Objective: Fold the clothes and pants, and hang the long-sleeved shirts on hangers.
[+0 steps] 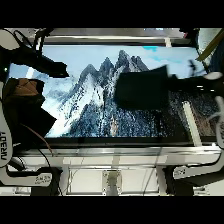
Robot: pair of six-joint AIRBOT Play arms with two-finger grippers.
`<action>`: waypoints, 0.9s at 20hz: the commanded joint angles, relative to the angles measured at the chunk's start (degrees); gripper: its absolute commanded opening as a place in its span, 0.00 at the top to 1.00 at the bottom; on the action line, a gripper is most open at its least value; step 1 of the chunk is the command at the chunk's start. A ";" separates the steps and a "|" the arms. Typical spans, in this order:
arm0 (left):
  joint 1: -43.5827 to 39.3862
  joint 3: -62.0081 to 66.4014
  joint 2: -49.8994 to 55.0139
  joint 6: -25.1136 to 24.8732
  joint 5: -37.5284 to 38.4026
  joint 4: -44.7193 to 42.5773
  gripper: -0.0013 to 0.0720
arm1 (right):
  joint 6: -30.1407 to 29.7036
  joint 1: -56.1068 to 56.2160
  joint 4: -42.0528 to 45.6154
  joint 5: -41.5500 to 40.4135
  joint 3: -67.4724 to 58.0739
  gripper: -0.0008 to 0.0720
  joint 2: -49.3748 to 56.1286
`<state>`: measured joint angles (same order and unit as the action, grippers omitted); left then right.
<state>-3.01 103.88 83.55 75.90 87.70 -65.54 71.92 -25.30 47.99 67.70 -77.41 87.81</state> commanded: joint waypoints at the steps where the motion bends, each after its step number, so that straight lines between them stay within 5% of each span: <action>1: 0.00 -0.02 0.02 1.42 -0.02 -0.02 0.95 | 2.47 -16.81 15.50 6.60 2.43 0.94 -7.63; 8: 0.00 -0.02 0.02 3.48 -0.02 -0.02 0.95 | 2.19 -54.86 15.98 -4.87 23.96 0.94 -22.97; 13: 0.00 -0.02 0.02 3.45 -0.02 -0.02 0.95 | 2.23 -71.93 16.74 -8.33 31.39 0.94 -26.75; 14: 0.00 -0.02 0.02 3.48 -0.02 -0.02 0.95 | 2.21 -73.07 16.61 -6.95 31.34 0.88 -26.82; 16: 0.00 -0.02 0.02 3.45 0.00 -0.02 0.95 | 3.67 -73.61 14.60 -3.89 30.64 0.24 -27.45; 18: 0.00 -0.02 0.02 3.45 0.00 0.00 0.95 | 5.22 -73.57 4.31 -1.20 29.64 0.19 -28.57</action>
<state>-3.01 103.88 83.55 79.31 87.68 -65.56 75.33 -96.60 61.06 63.18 -47.66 60.69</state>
